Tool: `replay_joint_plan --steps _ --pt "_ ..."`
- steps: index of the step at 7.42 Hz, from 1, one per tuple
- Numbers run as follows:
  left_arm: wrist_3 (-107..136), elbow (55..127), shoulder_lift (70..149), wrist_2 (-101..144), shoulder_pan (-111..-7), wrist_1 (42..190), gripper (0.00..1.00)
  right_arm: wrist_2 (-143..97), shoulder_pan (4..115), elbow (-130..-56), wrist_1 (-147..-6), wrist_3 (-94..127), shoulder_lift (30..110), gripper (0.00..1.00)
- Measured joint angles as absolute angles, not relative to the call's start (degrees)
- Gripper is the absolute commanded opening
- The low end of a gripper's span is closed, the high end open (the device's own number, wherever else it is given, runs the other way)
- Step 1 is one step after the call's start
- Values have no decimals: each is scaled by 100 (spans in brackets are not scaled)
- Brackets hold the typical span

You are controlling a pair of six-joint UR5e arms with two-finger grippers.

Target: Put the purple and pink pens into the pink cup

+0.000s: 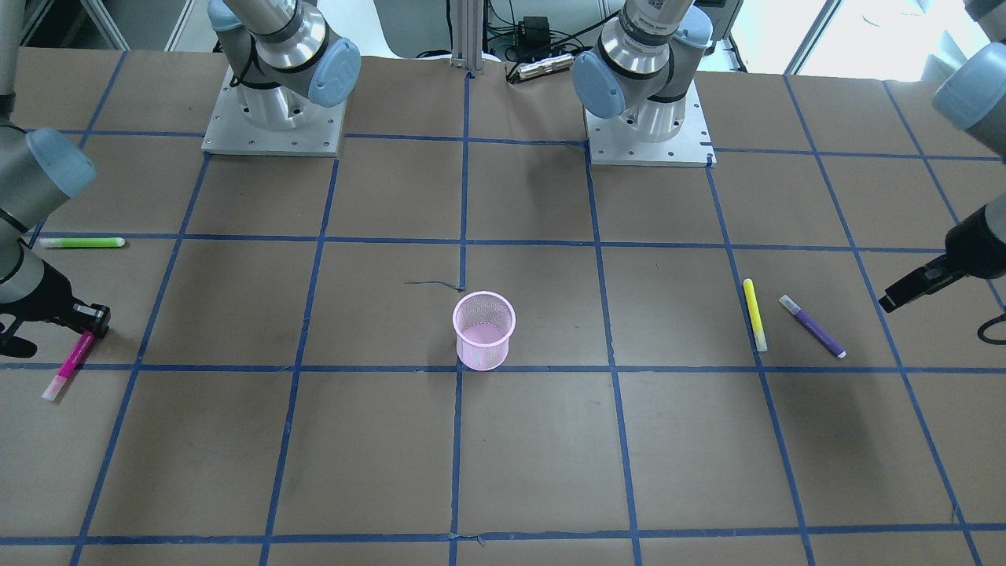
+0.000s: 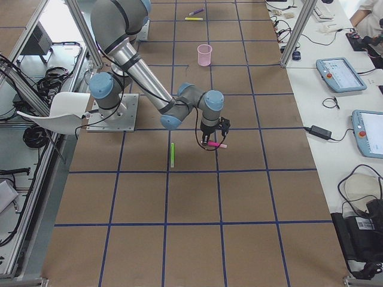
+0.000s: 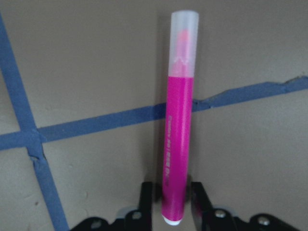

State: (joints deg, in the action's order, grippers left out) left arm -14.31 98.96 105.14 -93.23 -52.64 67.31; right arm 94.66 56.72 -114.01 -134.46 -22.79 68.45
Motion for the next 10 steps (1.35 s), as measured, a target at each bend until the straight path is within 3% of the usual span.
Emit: replay_joint_plan --steps 3,7,9,10 --pt "-1109 10113 11198 -9294 -5238 6103 100 9542 5670 -11355 -13418 -2224 6878 0" --pt "-660 10162 11763 -9077 -5238 5566 67 9065 6117 -11001 -12051 -1357 7483 0" --pt "-564 10176 11788 -9093 -5250 5614 63 8241 7274 -10810 -11630 397 7765 0" --pt "-546 10190 11787 -9113 -5253 5642 50 7760 7980 -10697 -11581 1563 7868 0"
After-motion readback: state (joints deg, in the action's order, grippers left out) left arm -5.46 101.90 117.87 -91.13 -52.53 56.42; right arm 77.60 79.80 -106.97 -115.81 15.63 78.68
